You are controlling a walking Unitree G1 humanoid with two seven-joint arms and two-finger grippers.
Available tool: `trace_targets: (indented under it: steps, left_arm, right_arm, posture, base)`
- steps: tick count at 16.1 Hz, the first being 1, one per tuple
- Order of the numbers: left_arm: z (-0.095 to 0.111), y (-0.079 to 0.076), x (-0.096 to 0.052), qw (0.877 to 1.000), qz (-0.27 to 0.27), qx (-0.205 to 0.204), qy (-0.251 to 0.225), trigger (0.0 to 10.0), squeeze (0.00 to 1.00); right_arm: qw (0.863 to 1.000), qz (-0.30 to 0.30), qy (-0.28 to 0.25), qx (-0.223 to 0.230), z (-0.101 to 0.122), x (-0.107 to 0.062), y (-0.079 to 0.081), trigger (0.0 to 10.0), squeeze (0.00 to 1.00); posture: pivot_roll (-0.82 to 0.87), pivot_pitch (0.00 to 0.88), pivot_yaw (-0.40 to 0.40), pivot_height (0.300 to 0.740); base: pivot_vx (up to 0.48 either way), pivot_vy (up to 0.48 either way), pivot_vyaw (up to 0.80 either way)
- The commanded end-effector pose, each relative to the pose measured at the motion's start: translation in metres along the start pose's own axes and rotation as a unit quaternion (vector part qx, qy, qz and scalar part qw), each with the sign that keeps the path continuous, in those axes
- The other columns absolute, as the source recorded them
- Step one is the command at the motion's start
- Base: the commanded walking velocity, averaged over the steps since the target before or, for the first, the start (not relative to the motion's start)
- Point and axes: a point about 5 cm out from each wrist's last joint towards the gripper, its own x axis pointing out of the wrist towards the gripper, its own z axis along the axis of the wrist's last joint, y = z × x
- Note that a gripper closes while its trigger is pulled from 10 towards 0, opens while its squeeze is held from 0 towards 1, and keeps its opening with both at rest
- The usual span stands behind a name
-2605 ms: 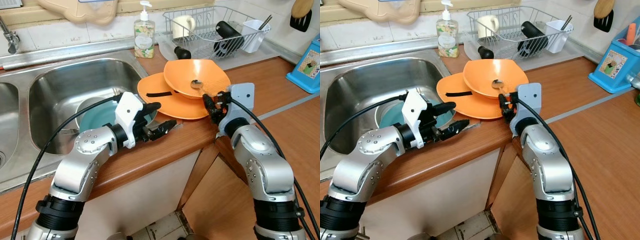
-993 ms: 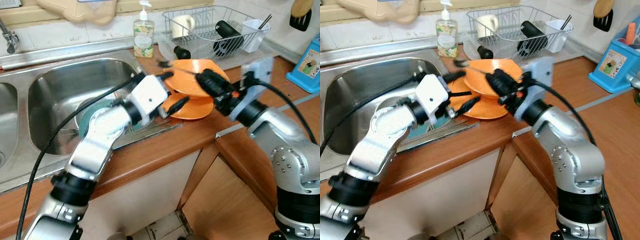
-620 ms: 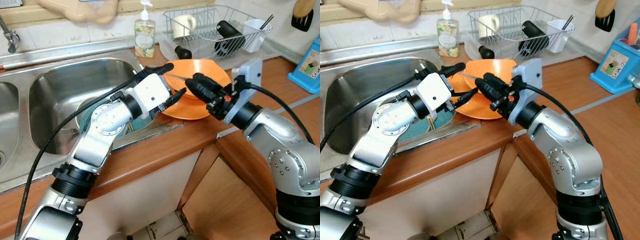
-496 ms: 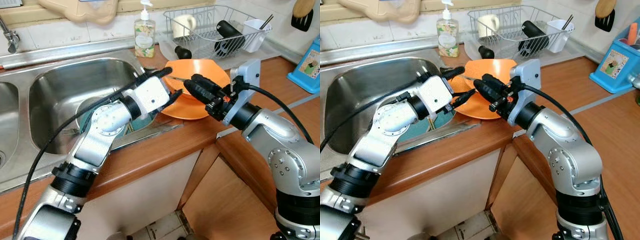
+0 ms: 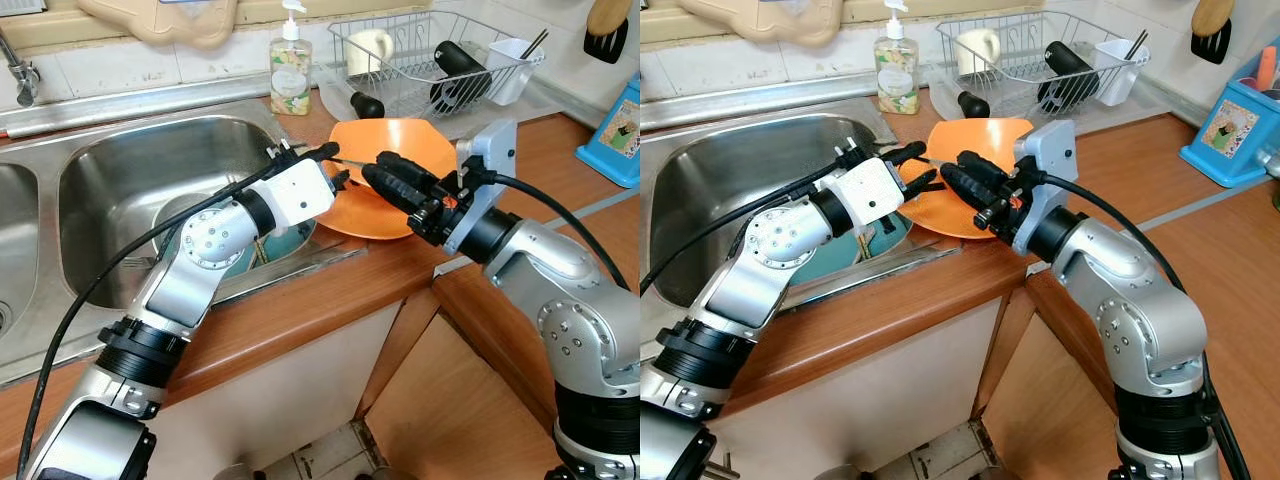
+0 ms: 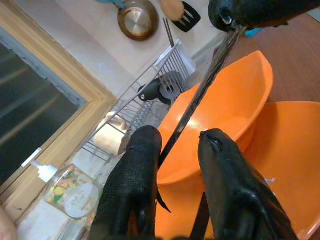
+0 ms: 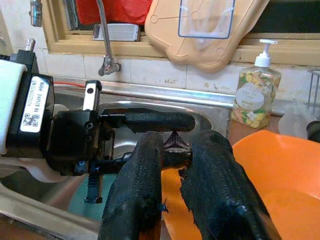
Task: Kitchen organization
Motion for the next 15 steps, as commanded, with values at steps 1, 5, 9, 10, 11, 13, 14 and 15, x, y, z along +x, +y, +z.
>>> trace_targets:
  steps: [1, 5, 9, 10, 11, 13, 14, 15]
  left_arm:
    - [0.001, 0.003, 0.003, 1.0, 0.0, 0.014, -0.001, 0.0, 0.0]
    - [-0.001, 0.002, 0.003, 1.0, -0.002, 0.027, 0.005, 0.0, 0.0]
    - [-0.003, 0.002, 0.002, 1.0, -0.005, 0.03, 0.007, 0.0, 0.0]
    - [-0.003, 0.002, 0.002, 0.999, -0.007, 0.033, 0.007, 0.0, 0.0]
    - [-0.004, 0.002, 0.002, 0.999, -0.007, 0.033, 0.008, 0.0, 0.0]
    - [-0.007, 0.006, 0.001, 0.999, -0.004, 0.039, 0.017, 0.0, 0.0]
    - [-0.014, 0.012, -0.003, 0.998, 0.004, 0.047, 0.036, 0.0, 0.0]
    - [-0.02, 0.017, -0.006, 0.997, 0.008, 0.051, 0.053, 0.0, 0.0]
  right_arm:
    - [1.0, 0.015, 0.003, -0.007, 0.001, -0.002, 0.004, 0.0, 0.0]
    - [1.0, 0.017, 0.008, -0.01, 0.001, -0.002, 0.005, 0.0, 0.0]
    - [1.0, 0.013, 0.01, -0.012, 0.001, -0.001, 0.004, 1.1, 0.0]
    - [1.0, 0.006, 0.012, -0.018, 0.001, -0.001, 0.003, 10.0, 0.0]
    - [1.0, 0.005, 0.011, -0.018, 0.001, -0.001, 0.002, 10.0, 0.11]
    - [1.0, -0.004, 0.003, -0.02, 0.003, -0.001, 0.0, 10.0, 1.0]
    - [0.999, -0.016, 0.002, -0.032, 0.004, -0.001, -0.003, 10.0, 0.61]
    - [0.999, -0.018, 0.003, -0.036, 0.004, -0.002, -0.003, 10.0, 0.0]
  posture:
    - [-0.2, 0.0, -0.02, 0.74]
    - [-0.2, 0.0, -0.02, 0.74]
    - [-0.2, 0.0, -0.02, 0.74]
    - [-0.2, 0.0, -0.02, 0.74]
    - [-0.2, 0.0, -0.02, 0.74]
    - [-0.19, 0.0, -0.022, 0.74]
    - [-0.2, 0.0, -0.021, 0.74]
    - [-0.19, 0.0, -0.02, 0.74]
  base:
    - [0.0, 0.0, 0.0]
    - [0.0, 0.0, 0.0]
    - [0.0, 0.0, 0.0]
    - [0.0, 0.0, 0.0]
    - [0.0, 0.0, 0.0]
    - [0.0, 0.0, 0.0]
    - [0.0, 0.0, 0.0]
    - [0.0, 0.0, 0.0]
